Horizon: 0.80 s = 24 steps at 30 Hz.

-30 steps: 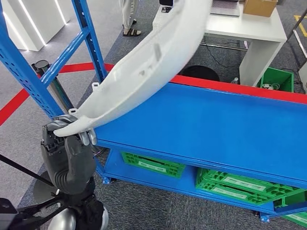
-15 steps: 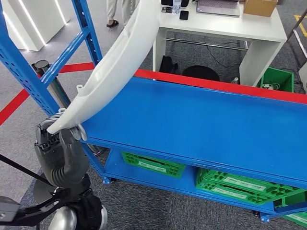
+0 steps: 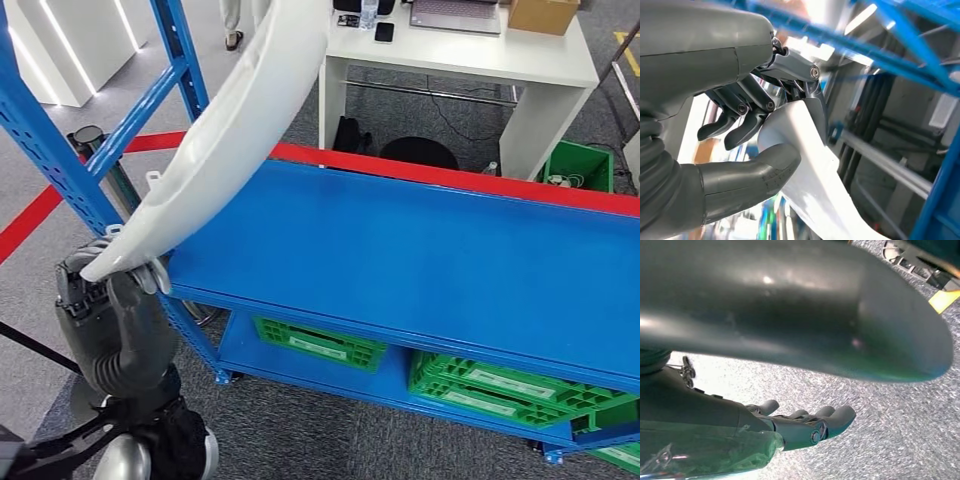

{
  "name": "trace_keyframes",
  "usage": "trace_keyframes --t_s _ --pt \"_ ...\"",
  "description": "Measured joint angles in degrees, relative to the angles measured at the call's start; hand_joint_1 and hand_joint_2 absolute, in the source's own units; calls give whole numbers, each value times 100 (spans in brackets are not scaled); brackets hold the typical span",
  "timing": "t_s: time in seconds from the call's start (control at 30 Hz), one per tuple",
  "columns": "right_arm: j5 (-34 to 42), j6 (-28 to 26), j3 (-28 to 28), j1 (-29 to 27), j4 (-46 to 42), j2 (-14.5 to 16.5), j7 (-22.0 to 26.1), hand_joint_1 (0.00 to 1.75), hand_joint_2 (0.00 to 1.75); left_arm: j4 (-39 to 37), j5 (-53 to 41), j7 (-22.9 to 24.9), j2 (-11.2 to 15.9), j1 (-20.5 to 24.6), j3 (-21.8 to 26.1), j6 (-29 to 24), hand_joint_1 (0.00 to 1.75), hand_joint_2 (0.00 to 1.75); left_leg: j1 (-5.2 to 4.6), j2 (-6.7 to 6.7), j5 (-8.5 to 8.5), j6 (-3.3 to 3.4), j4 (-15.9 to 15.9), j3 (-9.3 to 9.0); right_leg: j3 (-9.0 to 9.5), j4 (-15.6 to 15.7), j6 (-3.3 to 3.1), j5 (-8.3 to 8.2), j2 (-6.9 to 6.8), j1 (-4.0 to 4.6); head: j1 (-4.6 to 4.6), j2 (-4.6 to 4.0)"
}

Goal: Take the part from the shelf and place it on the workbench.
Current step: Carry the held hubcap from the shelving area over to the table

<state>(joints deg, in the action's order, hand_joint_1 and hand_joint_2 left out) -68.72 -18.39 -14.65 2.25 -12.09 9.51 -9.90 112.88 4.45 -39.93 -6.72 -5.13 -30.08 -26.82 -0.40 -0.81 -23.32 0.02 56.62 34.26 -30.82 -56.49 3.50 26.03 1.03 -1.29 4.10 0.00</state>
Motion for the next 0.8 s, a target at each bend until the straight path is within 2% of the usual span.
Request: trace_keyframes --t_s 0.1,0.17,0.2,0.23,0.3,0.33,0.37,0.4,0.47,0.5,0.53,0.63,0.7,0.73,0.8 --pt "25 -42 -53 -12 1 19 50 0 0 -12 178 0 53 -118 0 523 175 175 -31 0 -12 50 -7 -3 10 29 53 1 1 -32 2 0" --pt "29 -57 -73 -20 2 23 88 0 0 -12 161 0 77 -167 -2 721 175 175 -14 6 11 101 -64 -40 -11 -32 82 53 -11 -36 -2 1" --pt "31 -64 -78 -21 2 23 101 0 0 -13 160 0 83 -181 -3 760 175 175 -1 12 20 125 -93 -62 -86 -197 84 153 -22 -29 -12 1" --pt "32 -69 -84 -23 2 23 111 0 0 -14 161 0 88 -194 -4 779 175 175 7 18 22 143 -108 -80 -231 -501 79 314 -33 -24 -26 1" --pt "36 -75 -104 -32 3 23 118 0 0 -26 160 0 104 -217 -4 799 175 175 -4 25 8 163 -109 -89 -653 -1325 70 680 -41 -5 -49 1" --pt "38 -77 -115 -39 3 23 118 0 0 -39 158 0 117 -231 -4 810 175 175 -9 25 2 166 -108 -93 -822 -1624 67 762 -41 0 -55 1" --pt "40 -79 -125 -45 4 23 118 0 0 -55 156 0 129 -245 -4 822 175 175 -12 22 -4 163 -106 -100 -891 -1708 62 725 -41 5 -58 1" --pt "42 -81 -137 -47 4 23 118 0 0 -71 156 0 141 -260 -4 832 175 175 -13 18 -13 154 -105 -113 -836 -1545 53 576 -43 7 -63 1" --pt "44 -92 -160 -38 4 23 118 0 0 -100 155 0 163 -280 -4 843 175 175 -15 10 -42 110 -91 -149 -468 -743 32 163 -50 7 -70 1" --pt "45 -101 -169 -32 4 24 118 0 0 -116 152 0 175 -285 -5 844 175 175 -24 8 -61 79 -76 -161 -294 -392 10 22 -49 9 -70 0" --pt "45 -109 -175 -27 4 25 118 0 0 -134 144 0 186 -288 -7 845 175 175 -31 7 -73 47 -63 -167 -183 -171 -14 -50 -46 15 -69 0" --pt "52 -123 -200 -33 4 27 118 0 0 -190 95 0 216 -293 -16 851 175 175 -19 8 -79 -51 -53 -162 -158 -110 -111 -68 -33 42 -67 0" --pt "56 -125 -209 -34 4 29 118 0 0 -213 75 0 234 -294 -17 855 175 175 2 13 -211 -132 117 -89 -156 -100 -177 -82 -36 30 -49 0" --pt "57 -125 -210 -31 4 30 118 0 0 -222 72 0 241 -295 -17 856 175 175 13 16 -369 -170 374 27 -153 -93 -200 -88 -40 18 -34 0" --pt "58 -126 -212 -32 4 30 118 0 0 -245 70 0 259 -299 -17 857 175 175 35 18 -752 -224 1155 401 -158 -94 -218 -85 -46 16 -11 0"
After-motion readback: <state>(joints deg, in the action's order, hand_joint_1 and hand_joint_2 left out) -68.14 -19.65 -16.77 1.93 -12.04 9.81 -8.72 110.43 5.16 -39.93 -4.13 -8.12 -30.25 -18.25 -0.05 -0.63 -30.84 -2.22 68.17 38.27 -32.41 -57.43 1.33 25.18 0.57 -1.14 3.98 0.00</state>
